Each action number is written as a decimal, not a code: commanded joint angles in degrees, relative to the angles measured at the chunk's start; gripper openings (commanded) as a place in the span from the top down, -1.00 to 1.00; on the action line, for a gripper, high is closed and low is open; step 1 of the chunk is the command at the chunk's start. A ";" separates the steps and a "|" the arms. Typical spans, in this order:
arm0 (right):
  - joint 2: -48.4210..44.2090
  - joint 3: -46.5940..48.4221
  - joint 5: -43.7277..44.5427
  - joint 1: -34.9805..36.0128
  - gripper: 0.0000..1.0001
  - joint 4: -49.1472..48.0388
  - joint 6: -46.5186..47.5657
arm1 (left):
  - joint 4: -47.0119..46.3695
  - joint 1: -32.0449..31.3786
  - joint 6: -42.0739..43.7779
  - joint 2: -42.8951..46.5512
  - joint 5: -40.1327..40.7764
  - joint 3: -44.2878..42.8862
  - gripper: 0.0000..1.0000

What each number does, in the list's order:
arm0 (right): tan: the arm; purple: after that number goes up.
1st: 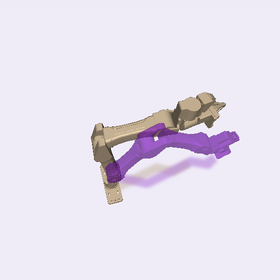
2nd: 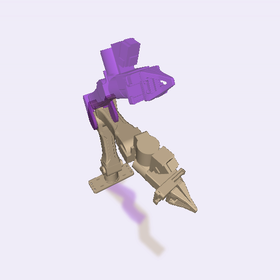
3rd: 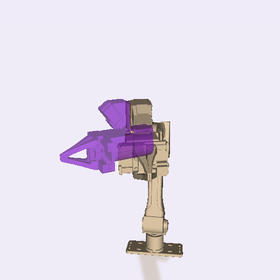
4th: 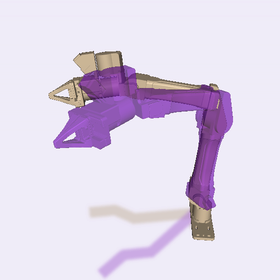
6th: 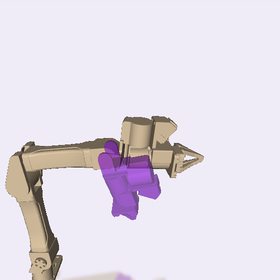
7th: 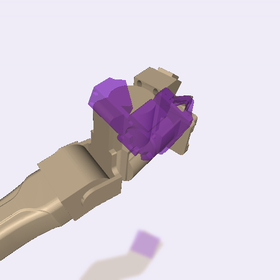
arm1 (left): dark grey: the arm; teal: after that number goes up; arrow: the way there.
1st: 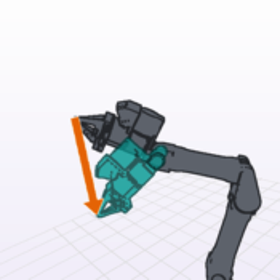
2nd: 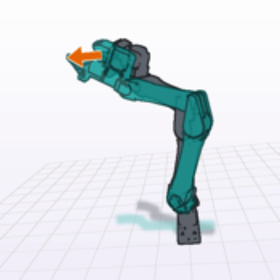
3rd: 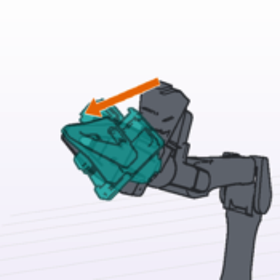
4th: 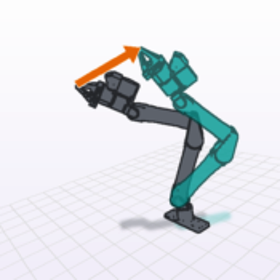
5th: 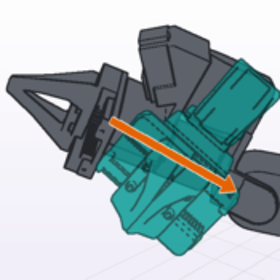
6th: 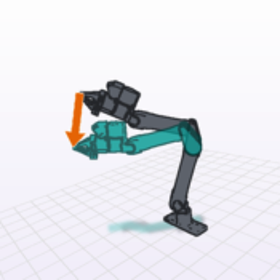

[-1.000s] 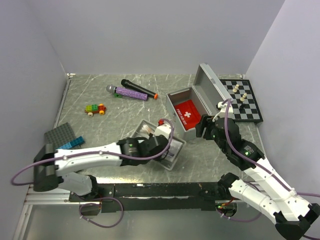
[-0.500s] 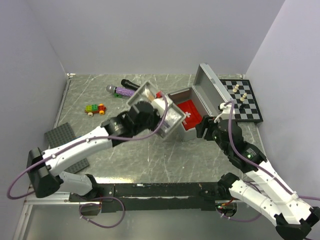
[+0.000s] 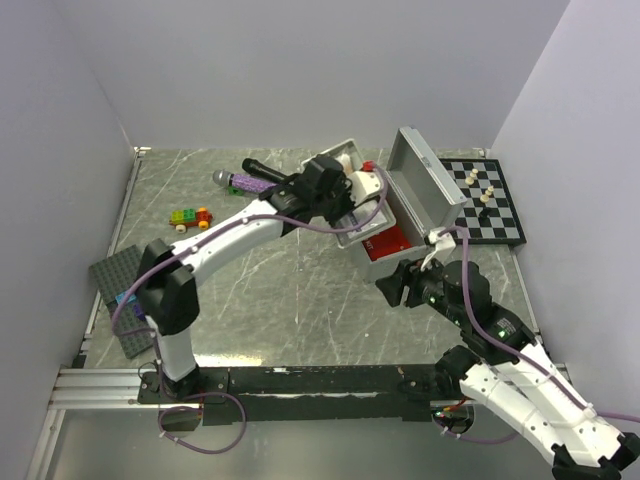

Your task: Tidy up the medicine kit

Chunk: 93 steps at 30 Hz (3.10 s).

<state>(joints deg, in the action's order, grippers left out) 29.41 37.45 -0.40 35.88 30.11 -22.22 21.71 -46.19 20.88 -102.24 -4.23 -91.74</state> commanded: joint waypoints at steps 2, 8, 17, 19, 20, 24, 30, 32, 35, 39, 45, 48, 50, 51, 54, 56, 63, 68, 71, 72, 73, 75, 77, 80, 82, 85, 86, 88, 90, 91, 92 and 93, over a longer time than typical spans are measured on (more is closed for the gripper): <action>-5.23 -3.08 -7.94 0.42 -0.40 -2.86 0.86 | 0.52 0.23 5.92 -5.68 -5.35 -12.47 0.99; -12.44 -5.46 -13.57 0.42 -0.41 -5.94 1.39 | 4.73 0.05 1.72 -14.56 -9.12 -24.69 0.98; -12.18 -3.09 -13.57 0.42 -0.41 -4.62 1.74 | 12.47 -3.72 -9.54 -23.09 -6.58 -35.52 0.99; -12.44 -2.82 -13.66 0.42 -0.41 -4.71 1.74 | 13.61 -3.99 -10.95 -23.97 -6.58 -36.39 0.98; -12.53 -2.74 -13.66 0.42 -0.41 -4.71 1.65 | 14.40 -4.08 -11.56 -24.67 -6.67 -37.18 0.99; -12.36 -2.39 -13.92 0.42 -0.41 -4.53 1.48 | 16.07 -4.08 -12.18 -26.34 -5.97 -37.89 0.99; -11.92 -2.56 -13.83 0.42 -0.41 -4.97 1.21 | 17.13 -4.08 -12.36 -27.14 -4.56 -38.07 0.99; -11.48 -2.56 -14.01 0.42 -0.41 -5.15 1.21 | 17.22 -4.08 -12.27 -27.23 -3.95 -37.90 0.98; -11.22 -2.47 -14.10 0.42 -0.41 -5.41 1.12 | 16.96 -3.73 -10.96 -26.79 -3.50 -37.02 0.99; -11.39 -2.56 -13.75 0.42 -0.41 -5.15 1.04 | 16.69 -2.94 -10.87 -27.23 -5.08 -37.89 0.99; -11.74 -2.65 -13.31 0.42 -0.41 -4.71 0.95 | 16.61 -2.76 -9.46 -27.23 -8.77 -37.46 0.98; -11.74 -2.73 -13.31 0.42 -0.41 -4.79 0.95 | 17.31 -2.85 -7.62 -26.96 -10.53 -37.37 0.99; -11.66 -2.73 -13.31 0.42 -0.41 -4.80 0.86 | 17.83 -2.76 -6.57 -26.70 -12.11 -37.28 0.99; -11.65 -2.82 -13.39 0.42 -0.41 -4.88 0.77 | 18.10 -2.76 -6.12 -26.61 -12.73 -37.19 0.99; -11.83 -2.82 -13.22 0.42 -0.41 -4.88 0.60 | 18.89 -2.85 -5.15 -26.61 -13.70 -36.49 0.99; -12.01 -3.08 -13.22 0.42 -0.41 -4.88 0.51 | 18.89 -2.94 -5.15 -26.87 -13.26 -36.05 0.99; -12.18 -3.35 -13.22 0.42 -0.41 -4.71 0.42 | 18.19 -3.20 -6.20 -28.37 -9.14 -36.75 0.99; -12.27 -3.44 -12.96 0.42 -0.41 -4.62 0.51 | 17.92 -3.20 -6.29 -29.42 -7.73 -37.72 0.99; -12.36 -3.53 -13.04 0.51 -0.41 -4.71 0.51 | 17.92 -3.20 -6.65 -30.13 -7.11 -37.89 0.99; -12.27 -3.53 -12.96 0.42 -0.41 -4.71 0.51 | 17.75 -3.20 -6.82 -30.21 -6.93 -37.98 0.99; -12.27 -3.53 -13.13 0.42 -0.41 -4.71 0.51 | 17.75 -3.20 -7.00 -30.22 -6.58 -37.90 0.98; -12.27 -3.61 -12.96 0.42 -0.41 -4.71 0.51 | 16.79 -3.20 -7.43 -29.95 -5.80 -37.72 0.99; -12.44 -3.79 -13.04 0.42 -0.41 -4.71 0.51 | 15.91 -3.20 -7.44 -29.51 -4.92 -37.28 0.99; -12.62 -3.96 -12.96 0.42 -0.41 -4.80 0.33 | 15.03 -3.20 -7.26 -29.07 -3.34 -37.28 0.99; -12.80 -4.14 -12.95 0.42 -0.41 -4.71 0.25 | 15.02 -3.29 -7.17 -29.07 -3.68 -37.37 0.99; -13.06 -4.32 -12.87 0.42 -0.41 -4.62 0.24 | 14.94 -3.20 -7.26 -29.07 -4.38 -37.10 0.99; -13.15 -4.23 -12.69 0.42 -0.41 -4.62 0.24 | 14.85 -3.20 -7.26 -29.25 -4.64 -37.02 0.99; -13.15 -4.23 -12.78 0.42 -0.41 -4.53 0.24 | 14.85 -3.29 -7.44 -29.42 -5.43 -36.84 0.99; -13.06 -4.14 -12.69 0.42 -0.42 -4.53 0.24 | 14.59 -3.20 -8.05 -29.51 -7.19 -36.67 0.99; -12.97 -4.23 -12.78 0.42 -0.41 -4.62 0.24 | 14.32 -3.20 -8.40 -29.34 -8.24 -36.40 0.99; -12.97 -4.23 -12.87 0.42 -0.41 -4.62 0.24 | 13.97 -3.20 -8.66 -29.25 -9.21 -35.88 0.99; -12.97 -4.23 -12.78 0.42 -0.41 -4.62 0.24 | 13.62 -3.20 -8.84 -28.99 -10.35 -35.44 0.99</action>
<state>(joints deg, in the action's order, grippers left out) 16.84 32.67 -13.45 35.88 27.07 -21.61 39.62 -49.21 13.61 -132.11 -10.15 -127.24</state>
